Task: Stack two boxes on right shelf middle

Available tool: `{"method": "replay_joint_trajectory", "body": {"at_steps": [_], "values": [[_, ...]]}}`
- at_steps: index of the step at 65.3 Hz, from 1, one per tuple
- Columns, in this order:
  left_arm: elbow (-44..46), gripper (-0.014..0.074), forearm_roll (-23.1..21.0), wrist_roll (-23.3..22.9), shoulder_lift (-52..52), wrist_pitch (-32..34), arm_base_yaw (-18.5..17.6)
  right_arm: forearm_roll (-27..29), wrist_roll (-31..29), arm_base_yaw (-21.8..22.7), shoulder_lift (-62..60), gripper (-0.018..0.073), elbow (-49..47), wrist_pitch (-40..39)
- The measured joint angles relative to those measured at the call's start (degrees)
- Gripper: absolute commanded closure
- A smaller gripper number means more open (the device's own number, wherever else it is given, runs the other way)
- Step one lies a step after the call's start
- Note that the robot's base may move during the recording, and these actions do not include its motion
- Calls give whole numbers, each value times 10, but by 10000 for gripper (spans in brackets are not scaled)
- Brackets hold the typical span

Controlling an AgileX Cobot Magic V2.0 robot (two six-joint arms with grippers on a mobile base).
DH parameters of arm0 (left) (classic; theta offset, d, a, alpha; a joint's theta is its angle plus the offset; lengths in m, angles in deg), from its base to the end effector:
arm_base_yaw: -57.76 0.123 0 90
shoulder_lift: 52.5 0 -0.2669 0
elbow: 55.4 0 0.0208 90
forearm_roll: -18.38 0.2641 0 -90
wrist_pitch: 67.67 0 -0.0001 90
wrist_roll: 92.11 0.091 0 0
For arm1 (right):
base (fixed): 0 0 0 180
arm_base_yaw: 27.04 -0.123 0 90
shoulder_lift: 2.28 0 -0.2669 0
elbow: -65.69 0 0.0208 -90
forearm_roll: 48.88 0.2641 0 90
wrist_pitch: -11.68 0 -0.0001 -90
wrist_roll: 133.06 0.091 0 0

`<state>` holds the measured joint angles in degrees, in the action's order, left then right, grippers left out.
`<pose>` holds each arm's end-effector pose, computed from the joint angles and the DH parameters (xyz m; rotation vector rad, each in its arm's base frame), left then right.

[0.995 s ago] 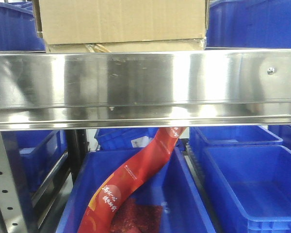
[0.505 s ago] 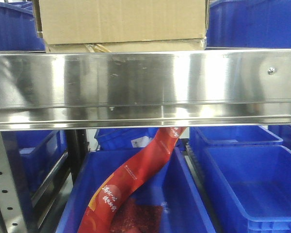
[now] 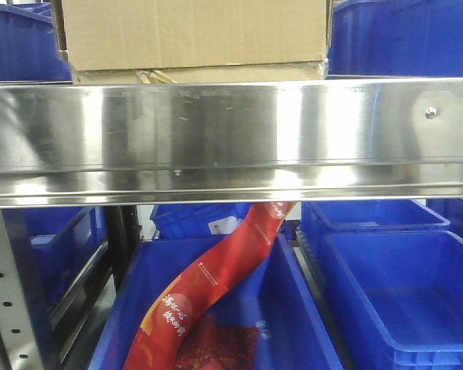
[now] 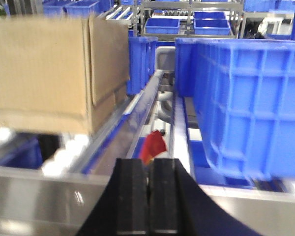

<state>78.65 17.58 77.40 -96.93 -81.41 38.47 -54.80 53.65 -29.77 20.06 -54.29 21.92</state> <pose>0.1527 -0.0538 0.3066 0.1306 1.8291 -0.3797 0.1030 0.0032 0.2760 -0.0119 1.6153 0.0339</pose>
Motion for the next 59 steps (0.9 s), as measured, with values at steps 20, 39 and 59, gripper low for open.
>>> {"method": "replay_joint_trajectory", "body": {"at_steps": [20, 39, 59], "values": [[0, 707, 0, 0, 0, 0, 0, 43, -32, 60, -131, 720, 139, -54], [0, 707, 0, 0, 0, 4, 0, 55, -45, 65, -138, 720, 167, -98], [0, 707, 0, 0, 0, 4, 0, 56, -47, 65, -138, 720, 167, -116]]}}
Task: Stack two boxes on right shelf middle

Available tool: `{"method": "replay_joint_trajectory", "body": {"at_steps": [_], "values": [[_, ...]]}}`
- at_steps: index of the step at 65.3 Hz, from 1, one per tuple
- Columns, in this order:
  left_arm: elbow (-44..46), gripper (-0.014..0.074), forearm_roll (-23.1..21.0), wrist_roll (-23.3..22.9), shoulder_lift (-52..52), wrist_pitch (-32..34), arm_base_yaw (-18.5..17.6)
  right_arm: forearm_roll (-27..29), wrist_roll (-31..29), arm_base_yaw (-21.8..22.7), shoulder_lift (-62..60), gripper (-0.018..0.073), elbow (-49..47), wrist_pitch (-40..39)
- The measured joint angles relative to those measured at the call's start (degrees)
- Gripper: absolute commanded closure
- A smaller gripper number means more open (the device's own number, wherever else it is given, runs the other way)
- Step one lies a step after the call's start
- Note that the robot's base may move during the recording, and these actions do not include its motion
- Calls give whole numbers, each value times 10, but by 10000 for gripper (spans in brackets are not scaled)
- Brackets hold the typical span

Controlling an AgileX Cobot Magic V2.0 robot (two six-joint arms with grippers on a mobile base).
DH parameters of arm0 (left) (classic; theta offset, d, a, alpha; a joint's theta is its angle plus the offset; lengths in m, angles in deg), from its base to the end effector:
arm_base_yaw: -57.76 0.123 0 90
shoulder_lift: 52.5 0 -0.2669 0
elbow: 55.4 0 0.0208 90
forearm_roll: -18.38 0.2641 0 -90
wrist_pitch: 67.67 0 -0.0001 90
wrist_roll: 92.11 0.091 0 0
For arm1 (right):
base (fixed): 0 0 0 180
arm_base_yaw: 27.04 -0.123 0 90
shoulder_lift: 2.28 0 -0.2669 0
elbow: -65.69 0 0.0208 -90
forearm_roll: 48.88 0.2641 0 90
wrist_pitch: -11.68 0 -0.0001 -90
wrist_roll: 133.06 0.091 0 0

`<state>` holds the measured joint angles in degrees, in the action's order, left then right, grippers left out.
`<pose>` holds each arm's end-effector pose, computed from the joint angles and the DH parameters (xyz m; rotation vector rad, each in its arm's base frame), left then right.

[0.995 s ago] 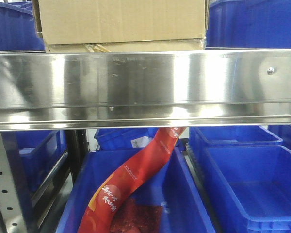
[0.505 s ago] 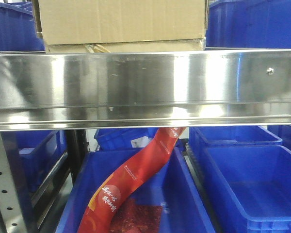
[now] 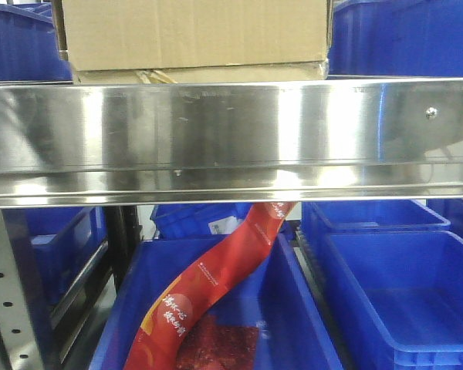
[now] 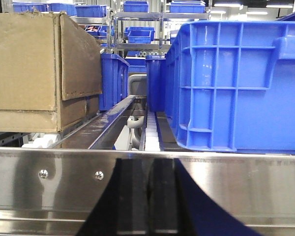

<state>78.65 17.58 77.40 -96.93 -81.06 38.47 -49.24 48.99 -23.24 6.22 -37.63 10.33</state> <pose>0.1528 -0.0538 0.3071 0.1301 1.8230 -0.3807 0.0877 -0.0058 0.2150 0.0700 1.4615 -0.0299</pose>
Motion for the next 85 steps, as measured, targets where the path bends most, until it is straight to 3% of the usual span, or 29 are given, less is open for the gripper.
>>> {"method": "replay_joint_trajectory", "body": {"at_steps": [38, 41, 50, 56, 74, 85], "values": [[-13, 707, 8, 0, 19, 4, 5, 0, -1, 0, 0, 720, 0, 0], [-31, 707, 15, 6, 45, 13, 16, 0, -1, 0, 0, 720, 0, 0], [-115, 707, 16, 111, 144, 70, 59, 0, -1, 0, 0, 720, 0, -1], [-189, 707, 3, 144, 222, 97, 101, 0, -1, 0, 0, 720, 0, -2], [-299, 707, -8, 155, 356, 101, 198, 0, -1, 0, 0, 720, 0, -4], [-307, 707, -22, 155, 357, 103, 210, 0, -1, 0, 0, 720, 0, -4]]}}
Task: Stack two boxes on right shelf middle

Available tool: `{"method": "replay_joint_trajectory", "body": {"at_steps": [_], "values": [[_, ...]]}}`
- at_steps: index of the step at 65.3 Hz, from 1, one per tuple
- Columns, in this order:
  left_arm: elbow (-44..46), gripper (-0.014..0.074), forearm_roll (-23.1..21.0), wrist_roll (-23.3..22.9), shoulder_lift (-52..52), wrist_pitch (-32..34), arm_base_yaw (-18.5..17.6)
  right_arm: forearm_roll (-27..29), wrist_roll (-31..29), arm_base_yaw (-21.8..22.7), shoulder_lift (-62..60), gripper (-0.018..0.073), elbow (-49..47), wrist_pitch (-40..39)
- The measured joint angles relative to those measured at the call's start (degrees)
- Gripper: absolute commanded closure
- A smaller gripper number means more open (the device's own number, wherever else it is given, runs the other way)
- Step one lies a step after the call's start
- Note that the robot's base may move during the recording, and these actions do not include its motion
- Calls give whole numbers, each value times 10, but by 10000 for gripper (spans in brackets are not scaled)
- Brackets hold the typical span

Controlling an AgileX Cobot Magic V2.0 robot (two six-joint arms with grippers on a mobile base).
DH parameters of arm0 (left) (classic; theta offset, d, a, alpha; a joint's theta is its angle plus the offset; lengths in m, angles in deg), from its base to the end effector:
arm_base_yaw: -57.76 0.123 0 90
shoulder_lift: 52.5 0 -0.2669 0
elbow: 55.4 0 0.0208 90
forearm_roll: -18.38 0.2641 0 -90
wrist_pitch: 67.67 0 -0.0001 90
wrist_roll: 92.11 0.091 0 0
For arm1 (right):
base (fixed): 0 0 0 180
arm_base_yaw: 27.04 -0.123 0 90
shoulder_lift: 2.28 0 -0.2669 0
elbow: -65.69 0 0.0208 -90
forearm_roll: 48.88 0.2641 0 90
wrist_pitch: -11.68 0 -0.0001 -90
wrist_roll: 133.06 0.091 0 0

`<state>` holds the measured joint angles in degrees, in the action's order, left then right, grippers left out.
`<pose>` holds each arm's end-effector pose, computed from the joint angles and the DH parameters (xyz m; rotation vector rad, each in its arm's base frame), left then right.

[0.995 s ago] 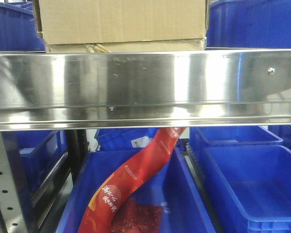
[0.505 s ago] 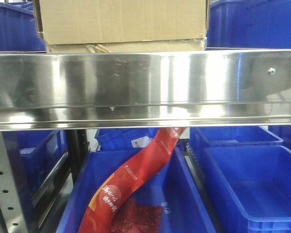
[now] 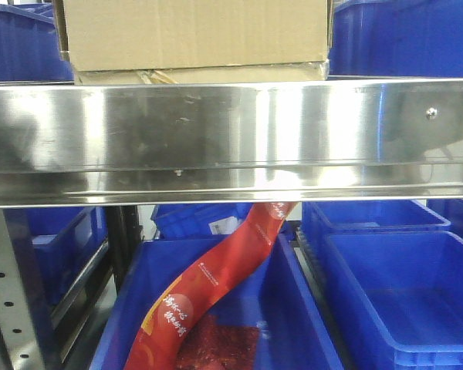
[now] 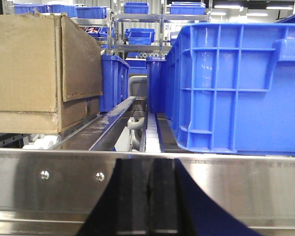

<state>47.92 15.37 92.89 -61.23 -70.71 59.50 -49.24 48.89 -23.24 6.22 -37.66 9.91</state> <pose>0.0887 0.0024 0.2077 0.0056 1.5439 0.0495 0.0876 -0.0058 0.2159 0.0683 1.4537 -0.0314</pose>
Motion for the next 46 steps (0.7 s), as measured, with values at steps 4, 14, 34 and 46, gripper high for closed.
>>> {"method": "replay_joint_trajectory", "body": {"at_steps": [4, 14, 34, 46], "values": [[-1, 707, -2, 0, 1, 0, 0, 0, 0, 0, 0, 720, 0, 0], [-1, 707, -3, 0, 1, 0, 0, 0, 0, 0, 0, 720, 0, 0], [-1, 707, -3, 1, 1, 0, 0, 4, 0, 0, 0, 720, 0, 0], [-1, 707, -3, 3, 1, 0, 0, 4, 0, 0, 0, 720, 0, 0]]}}
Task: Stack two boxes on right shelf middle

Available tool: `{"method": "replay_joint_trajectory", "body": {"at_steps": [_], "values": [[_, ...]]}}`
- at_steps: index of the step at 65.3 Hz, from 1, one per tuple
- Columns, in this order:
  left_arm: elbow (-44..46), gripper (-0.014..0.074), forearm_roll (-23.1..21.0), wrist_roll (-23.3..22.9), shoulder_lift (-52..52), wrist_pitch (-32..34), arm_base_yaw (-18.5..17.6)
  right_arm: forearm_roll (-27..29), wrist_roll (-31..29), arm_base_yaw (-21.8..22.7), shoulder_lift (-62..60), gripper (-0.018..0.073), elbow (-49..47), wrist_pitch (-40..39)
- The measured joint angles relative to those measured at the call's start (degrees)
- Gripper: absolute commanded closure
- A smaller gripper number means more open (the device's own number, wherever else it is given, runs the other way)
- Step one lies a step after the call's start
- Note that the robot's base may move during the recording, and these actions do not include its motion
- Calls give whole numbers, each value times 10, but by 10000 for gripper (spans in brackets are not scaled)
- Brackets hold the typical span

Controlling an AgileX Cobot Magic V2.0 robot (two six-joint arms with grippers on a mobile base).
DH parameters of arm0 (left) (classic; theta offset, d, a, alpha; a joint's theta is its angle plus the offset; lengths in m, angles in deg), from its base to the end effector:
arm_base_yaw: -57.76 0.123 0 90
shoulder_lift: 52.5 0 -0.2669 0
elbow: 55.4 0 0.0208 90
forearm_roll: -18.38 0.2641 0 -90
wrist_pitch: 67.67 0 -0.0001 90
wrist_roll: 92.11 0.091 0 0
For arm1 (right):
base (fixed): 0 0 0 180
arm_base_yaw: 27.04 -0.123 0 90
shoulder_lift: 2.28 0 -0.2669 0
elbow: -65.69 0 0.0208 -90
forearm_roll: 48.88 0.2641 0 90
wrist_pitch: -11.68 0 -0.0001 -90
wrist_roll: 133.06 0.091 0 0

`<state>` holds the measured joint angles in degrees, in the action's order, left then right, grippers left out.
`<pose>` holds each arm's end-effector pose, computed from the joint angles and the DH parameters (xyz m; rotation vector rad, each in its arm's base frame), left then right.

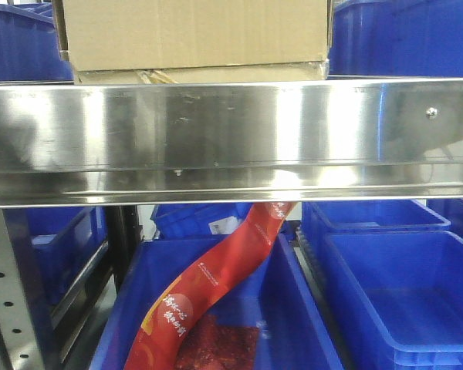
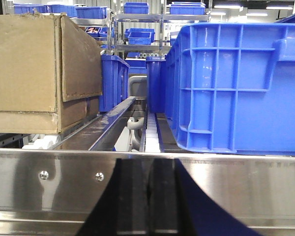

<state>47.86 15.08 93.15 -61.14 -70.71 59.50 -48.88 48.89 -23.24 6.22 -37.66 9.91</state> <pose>0.0886 0.0024 0.2075 0.0054 1.5433 0.0489 0.0876 -0.0058 0.2159 0.0730 1.4535 -0.0264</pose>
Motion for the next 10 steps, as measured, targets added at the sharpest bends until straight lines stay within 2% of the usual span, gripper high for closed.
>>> {"method": "replay_joint_trajectory", "body": {"at_steps": [10], "values": [[0, 707, 0, 0, 0, 0, 0, 0, 0, 0, 0, 720, 0, 0]]}}
